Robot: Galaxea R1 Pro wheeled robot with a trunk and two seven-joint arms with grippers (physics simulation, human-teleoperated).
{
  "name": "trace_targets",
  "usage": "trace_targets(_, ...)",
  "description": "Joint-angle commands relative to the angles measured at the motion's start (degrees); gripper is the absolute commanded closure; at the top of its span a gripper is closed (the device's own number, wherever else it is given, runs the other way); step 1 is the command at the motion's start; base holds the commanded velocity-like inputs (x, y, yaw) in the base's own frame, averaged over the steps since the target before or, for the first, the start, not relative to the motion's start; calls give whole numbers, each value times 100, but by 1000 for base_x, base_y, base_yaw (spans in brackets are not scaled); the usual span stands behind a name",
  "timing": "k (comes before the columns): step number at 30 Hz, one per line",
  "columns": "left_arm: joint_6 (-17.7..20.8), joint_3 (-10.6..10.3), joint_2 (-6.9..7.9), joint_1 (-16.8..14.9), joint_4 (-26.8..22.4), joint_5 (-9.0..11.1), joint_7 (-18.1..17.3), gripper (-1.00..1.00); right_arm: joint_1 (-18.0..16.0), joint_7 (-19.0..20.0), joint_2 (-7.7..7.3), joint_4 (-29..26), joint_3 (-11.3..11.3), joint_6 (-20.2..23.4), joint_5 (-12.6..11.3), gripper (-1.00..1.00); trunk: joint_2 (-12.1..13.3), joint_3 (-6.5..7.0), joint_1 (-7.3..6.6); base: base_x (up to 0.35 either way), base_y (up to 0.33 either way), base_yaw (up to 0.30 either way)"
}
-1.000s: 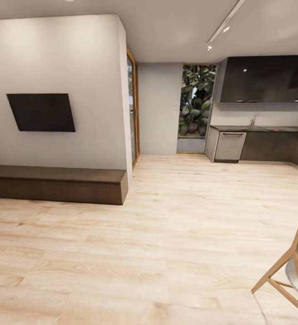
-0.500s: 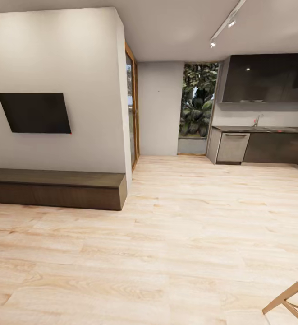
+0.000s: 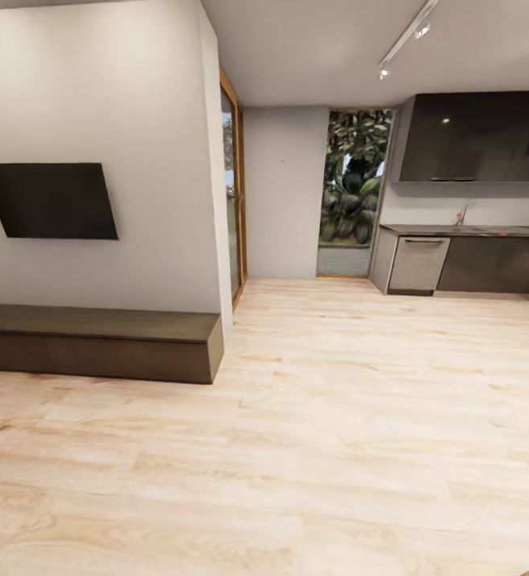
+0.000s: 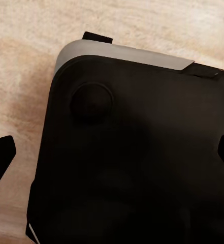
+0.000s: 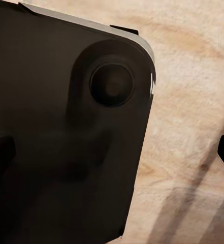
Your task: In the kitchen, take the popcorn bag from the countertop, put it into the microwave, and heat it until the popcorn is cooked so the cooked popcorn ends up inside the bag.
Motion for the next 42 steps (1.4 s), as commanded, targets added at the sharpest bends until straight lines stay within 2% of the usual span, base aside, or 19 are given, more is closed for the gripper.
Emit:
trace_targets(1, -5, 9, -2, -1, -2, 61, 1, -100, -1, -23, 0, 1, -8, -11, 52, -100, -2, -5, 3, 324, 0, 0)
trace_targets(29, -6, 18, -2, -1, -2, 63, 1, -100, -1, 22, -38, 2, -23, -22, 40, -100, -2, -5, 3, 323, 0, -1)
trace_targets(42, -21, 18, 3, -1, -2, 65, 1, -100, -1, 21, -50, 2, -47, -26, 31, -100, -2, -5, 3, 323, 0, -214)
